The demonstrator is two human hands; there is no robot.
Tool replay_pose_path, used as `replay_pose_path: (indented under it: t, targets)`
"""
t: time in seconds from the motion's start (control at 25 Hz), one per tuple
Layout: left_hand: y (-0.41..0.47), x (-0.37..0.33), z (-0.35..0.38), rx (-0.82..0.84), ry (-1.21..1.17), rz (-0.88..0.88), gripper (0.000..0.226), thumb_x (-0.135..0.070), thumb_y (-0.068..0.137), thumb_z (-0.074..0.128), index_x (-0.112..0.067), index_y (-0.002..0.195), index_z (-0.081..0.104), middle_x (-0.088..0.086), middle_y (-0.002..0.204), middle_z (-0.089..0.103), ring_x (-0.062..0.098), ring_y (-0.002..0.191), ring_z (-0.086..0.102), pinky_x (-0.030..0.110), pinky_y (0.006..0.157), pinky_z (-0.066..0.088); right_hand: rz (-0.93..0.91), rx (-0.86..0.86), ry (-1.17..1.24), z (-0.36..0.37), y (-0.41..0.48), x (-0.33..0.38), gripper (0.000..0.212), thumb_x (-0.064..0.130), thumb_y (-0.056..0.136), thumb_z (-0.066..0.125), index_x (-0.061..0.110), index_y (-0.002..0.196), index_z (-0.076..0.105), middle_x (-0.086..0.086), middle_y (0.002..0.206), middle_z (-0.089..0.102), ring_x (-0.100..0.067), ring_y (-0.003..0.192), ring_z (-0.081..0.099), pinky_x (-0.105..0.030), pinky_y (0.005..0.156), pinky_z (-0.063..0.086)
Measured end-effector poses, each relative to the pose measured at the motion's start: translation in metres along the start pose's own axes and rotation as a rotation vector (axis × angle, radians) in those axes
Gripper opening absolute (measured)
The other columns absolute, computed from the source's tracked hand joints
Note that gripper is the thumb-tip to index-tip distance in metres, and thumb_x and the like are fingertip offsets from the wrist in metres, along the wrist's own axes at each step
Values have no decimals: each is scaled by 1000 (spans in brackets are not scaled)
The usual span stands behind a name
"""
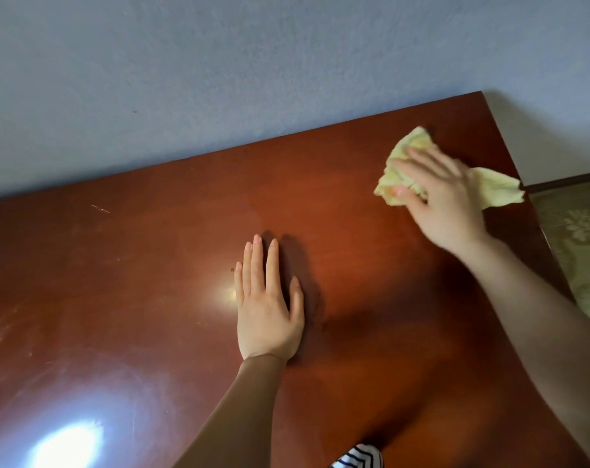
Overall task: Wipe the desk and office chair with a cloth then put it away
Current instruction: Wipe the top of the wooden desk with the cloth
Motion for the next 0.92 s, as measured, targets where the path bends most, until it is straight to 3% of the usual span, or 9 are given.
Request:
replay_pose_path:
  t: [0.16, 0.24, 0.36, 0.6, 0.92]
  targets:
    - [1, -1, 0, -6, -3, 1, 57, -34, 94, 31, -13, 147, 30, 6, 157, 21, 17, 146, 7, 30, 119, 0, 294, -26, -26, -6, 48, -34, 40, 34, 96, 47, 28, 135, 51, 2, 150, 39, -22, 141, 25, -48, 114, 18]
    - [1, -1, 1, -3, 5, 4, 57, -34, 94, 31, -13, 147, 30, 7, 157, 21, 18, 146, 8, 31, 119, 0, 315, 9, -74, -1, 70, -26, 40, 36, 97, 43, 31, 136, 48, 2, 152, 36, -22, 142, 23, -48, 112, 20]
    - [1, -1, 1, 3, 25, 3, 57, -34, 94, 31, -14, 147, 30, 7, 157, 20, 19, 146, 8, 31, 119, -5, 161, 105, -115, 16, 86, 14, 41, 35, 97, 42, 33, 138, 44, 4, 154, 30, -24, 143, 20, -47, 112, 21]
    - [1, -1, -1, 1, 44, 9, 58, -35, 93, 30, -12, 147, 31, 9, 156, 22, 19, 146, 8, 30, 118, -8, -110, 192, -15, 44, 55, 85, 41, 34, 97, 46, 38, 138, 44, 10, 153, 31, -19, 144, 18, -45, 115, 7]
    - [1, -2, -2, -7, 44, 3, 58, -36, 93, 29, -12, 146, 32, 8, 156, 23, 15, 146, 7, 30, 119, -7, -368, 212, 145, 21, -14, 70, 34, 26, 92, 60, 27, 125, 61, 4, 137, 54, -21, 136, 38, -44, 112, 21]
Point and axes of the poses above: each hand's wrist, its own y-axis towards the middle knuckle, its own z-axis out of the palm, x = y × z, the point moved 5 cm from there along y, towards the middle knuckle
